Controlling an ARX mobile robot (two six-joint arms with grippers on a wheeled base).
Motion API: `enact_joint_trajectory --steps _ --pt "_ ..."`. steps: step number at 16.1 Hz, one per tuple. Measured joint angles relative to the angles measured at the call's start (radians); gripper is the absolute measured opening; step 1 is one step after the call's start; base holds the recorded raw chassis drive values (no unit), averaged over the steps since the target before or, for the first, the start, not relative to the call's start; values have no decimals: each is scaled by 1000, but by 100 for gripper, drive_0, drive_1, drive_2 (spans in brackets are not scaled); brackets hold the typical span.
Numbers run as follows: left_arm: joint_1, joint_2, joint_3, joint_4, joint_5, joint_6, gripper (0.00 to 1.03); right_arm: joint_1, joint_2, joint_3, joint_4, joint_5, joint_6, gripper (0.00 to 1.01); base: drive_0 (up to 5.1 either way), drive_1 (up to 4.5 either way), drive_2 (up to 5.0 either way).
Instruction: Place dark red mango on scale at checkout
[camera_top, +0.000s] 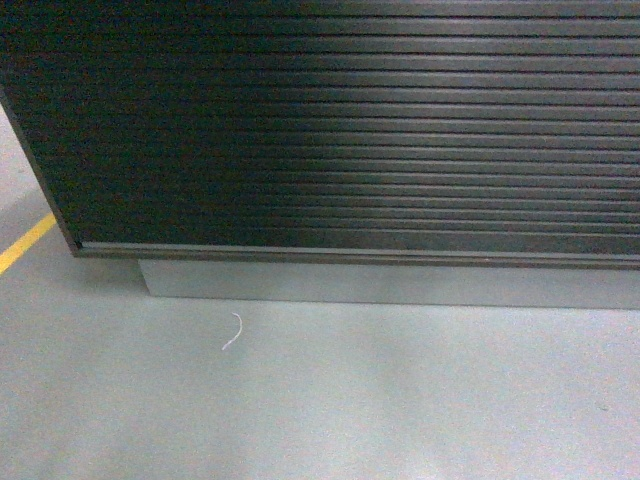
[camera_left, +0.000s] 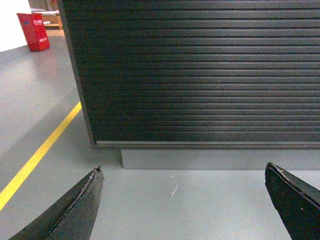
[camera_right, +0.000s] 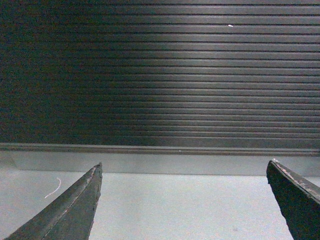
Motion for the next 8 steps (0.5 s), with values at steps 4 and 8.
enact_joint_trajectory --steps 4,8 --pt "0 0 0 1 0 0 98 0 0 0 2 0 0 98 6 422 -411" --pt "0 0 0 -1 -1 0 98 0 0 0 4 0 0 98 3 420 -413"
